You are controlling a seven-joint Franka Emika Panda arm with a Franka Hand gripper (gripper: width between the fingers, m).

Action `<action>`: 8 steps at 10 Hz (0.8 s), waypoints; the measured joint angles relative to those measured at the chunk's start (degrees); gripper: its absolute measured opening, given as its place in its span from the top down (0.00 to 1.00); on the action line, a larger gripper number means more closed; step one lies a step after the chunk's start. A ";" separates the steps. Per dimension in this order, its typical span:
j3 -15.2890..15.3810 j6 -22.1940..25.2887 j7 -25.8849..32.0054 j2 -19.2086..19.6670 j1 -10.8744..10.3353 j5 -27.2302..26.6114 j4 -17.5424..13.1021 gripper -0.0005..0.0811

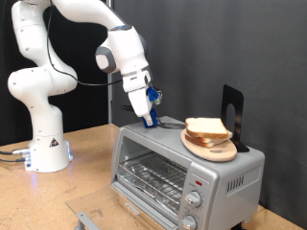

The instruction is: Make a piece of toast with the oven

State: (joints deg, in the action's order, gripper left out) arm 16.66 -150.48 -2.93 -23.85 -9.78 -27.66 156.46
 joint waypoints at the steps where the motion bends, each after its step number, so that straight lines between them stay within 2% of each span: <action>1: 0.00 -0.01 0.11 0.00 -0.05 -0.12 0.02 0.30; 2: 0.00 -0.02 0.14 -0.01 -0.09 -0.22 0.03 0.30; 3: 0.00 -0.02 0.16 -0.01 -0.12 -0.29 0.03 0.40; 8: -0.52 0.93 0.17 -0.72 -0.12 -1.01 -0.10 0.40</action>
State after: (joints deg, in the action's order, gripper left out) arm 16.15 -149.54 -2.76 -24.56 -9.90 -28.67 156.36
